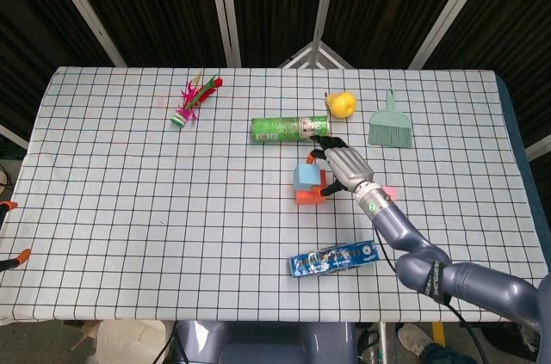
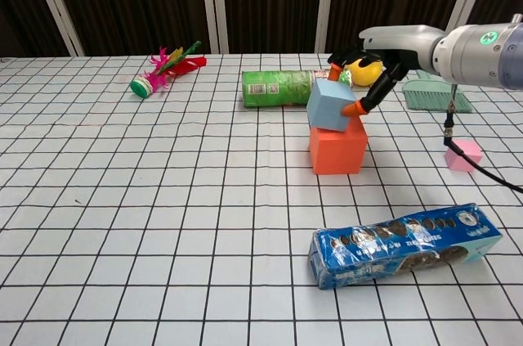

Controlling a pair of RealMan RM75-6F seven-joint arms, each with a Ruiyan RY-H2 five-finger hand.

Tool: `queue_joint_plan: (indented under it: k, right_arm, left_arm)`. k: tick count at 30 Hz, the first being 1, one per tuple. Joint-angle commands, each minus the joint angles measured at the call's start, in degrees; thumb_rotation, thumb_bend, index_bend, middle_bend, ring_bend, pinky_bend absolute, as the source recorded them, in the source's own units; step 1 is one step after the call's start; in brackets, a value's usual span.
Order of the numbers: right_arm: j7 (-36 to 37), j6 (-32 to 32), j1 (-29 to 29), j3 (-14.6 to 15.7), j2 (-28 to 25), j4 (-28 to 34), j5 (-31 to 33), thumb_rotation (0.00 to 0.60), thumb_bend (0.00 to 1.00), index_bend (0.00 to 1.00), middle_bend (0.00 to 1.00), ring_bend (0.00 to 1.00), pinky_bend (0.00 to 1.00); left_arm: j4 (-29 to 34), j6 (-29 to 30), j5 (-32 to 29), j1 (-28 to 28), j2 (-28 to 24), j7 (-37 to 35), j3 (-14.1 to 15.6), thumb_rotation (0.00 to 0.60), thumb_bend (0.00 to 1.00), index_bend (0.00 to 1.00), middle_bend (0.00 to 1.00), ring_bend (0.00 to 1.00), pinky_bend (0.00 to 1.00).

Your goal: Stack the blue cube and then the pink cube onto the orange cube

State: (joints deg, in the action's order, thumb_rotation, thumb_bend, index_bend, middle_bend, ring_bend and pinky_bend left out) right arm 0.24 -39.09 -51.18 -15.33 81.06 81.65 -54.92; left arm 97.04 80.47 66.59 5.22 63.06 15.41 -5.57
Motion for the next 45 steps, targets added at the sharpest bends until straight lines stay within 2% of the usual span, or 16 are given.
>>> queue_joint_plan:
  k: [1,22,45]
  right_arm:
    - [0.4,0.29,0.09,0.21,-0.09,-0.32,-0.22,0.6,0.42,0.44,0.07,0.02,0.0]
    - [5.09,-0.82,1.87,0.71,-1.17,-0.63,-5.73,0.6,0.43,0.44,0.07,0.03,0.0]
    - [6.97,-0.99,2.51,1.23,-1.79,-0.51,-7.93,0.6,0.43,0.44,0.07,0.02,0.0]
  left_arm:
    - [-0.02,0.03,-0.14,0.01,0.05,0.11,-0.05,0.6,0.2,0.21,0.01,0.0,0.02]
    - [0.26,0.09,-0.46,0.25,0.59,1.71,0.13,0.6,0.2,0.21,0.01,0.0,0.02]
    - [0.27,-0.06,-0.54,0.48,0.9,2.38,0.25,0.6,0.2,0.21,0.01,0.0,0.02]
